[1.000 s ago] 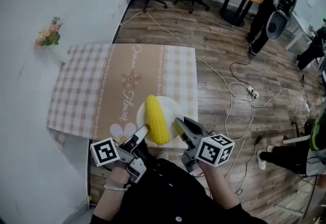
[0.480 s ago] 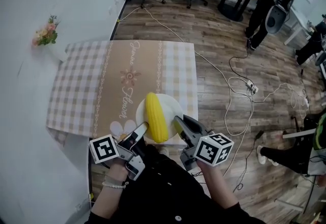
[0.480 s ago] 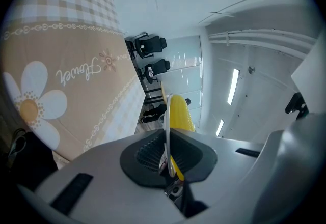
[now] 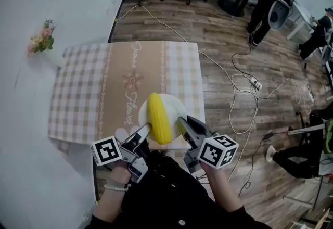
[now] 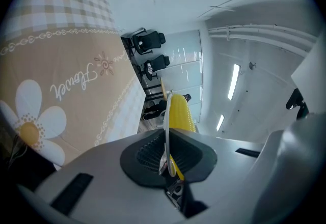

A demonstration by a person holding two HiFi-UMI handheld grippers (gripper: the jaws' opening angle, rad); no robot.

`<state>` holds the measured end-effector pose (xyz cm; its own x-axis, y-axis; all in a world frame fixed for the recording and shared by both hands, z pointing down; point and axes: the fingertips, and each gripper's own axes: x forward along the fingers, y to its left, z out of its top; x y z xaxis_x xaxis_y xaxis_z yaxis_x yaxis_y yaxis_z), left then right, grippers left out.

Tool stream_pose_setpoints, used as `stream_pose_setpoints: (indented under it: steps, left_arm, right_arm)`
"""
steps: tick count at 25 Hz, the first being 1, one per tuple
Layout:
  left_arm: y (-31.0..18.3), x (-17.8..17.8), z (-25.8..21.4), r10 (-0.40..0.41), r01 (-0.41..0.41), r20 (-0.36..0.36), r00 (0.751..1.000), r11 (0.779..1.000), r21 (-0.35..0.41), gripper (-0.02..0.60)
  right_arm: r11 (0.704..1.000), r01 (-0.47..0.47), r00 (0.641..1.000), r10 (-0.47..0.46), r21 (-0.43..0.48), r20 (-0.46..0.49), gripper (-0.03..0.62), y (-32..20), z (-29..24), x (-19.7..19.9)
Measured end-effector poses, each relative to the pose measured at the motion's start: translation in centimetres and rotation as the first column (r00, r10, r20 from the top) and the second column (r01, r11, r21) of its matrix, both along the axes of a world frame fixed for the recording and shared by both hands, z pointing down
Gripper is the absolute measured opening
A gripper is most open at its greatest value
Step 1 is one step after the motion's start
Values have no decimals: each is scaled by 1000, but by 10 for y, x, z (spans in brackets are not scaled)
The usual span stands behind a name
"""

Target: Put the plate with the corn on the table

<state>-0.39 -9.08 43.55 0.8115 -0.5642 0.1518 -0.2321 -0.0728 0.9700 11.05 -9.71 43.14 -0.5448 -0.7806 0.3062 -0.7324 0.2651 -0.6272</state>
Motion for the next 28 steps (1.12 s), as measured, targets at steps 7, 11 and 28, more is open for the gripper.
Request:
stream_pose_setpoints:
  steps: [7,11,28]
  left_arm:
    - [-8,-8,12,28,-28,13,1000,999,-17,29]
    - [-14,-8,15,39,-39,22,999,999,-15,28]
    - [-32,-7,51,86,-83,118,989,996,-33,26]
  right_arm:
    - [999,-32,999,31,-18,-21,115,-4,7,-6]
    - [999,-43,999,42,-28,-35,114,-8,12,-7]
    - [996,-47,995,40,-76,-88,114,-25,45,-6]
